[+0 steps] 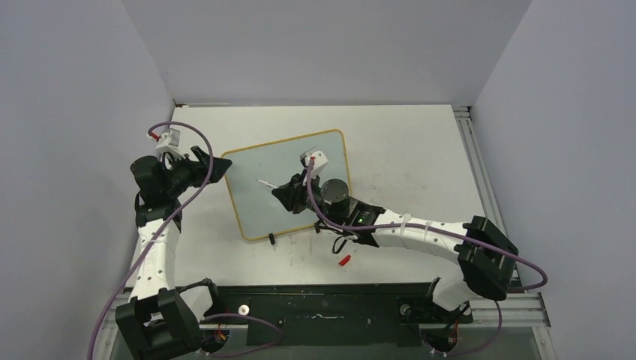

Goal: Write a sentence on the whiteboard

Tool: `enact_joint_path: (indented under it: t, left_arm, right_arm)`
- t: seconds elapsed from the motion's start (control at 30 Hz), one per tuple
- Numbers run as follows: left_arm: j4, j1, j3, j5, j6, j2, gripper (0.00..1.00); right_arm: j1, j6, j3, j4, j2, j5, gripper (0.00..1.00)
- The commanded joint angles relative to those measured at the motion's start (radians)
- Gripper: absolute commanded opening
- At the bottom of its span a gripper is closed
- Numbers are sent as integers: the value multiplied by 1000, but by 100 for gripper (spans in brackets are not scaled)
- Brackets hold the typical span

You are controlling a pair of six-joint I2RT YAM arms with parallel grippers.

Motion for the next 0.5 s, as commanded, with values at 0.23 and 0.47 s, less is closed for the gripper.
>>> enact_joint_path:
  t: [0.23,0.47]
  left_arm:
    - [137,17,6,77,-63,94,72]
    - [174,16,-1,105,-96,129,65]
  right_arm:
    - [17,-33,128,124,134,6,5]
    - [19,-39,159,138,179,61,5]
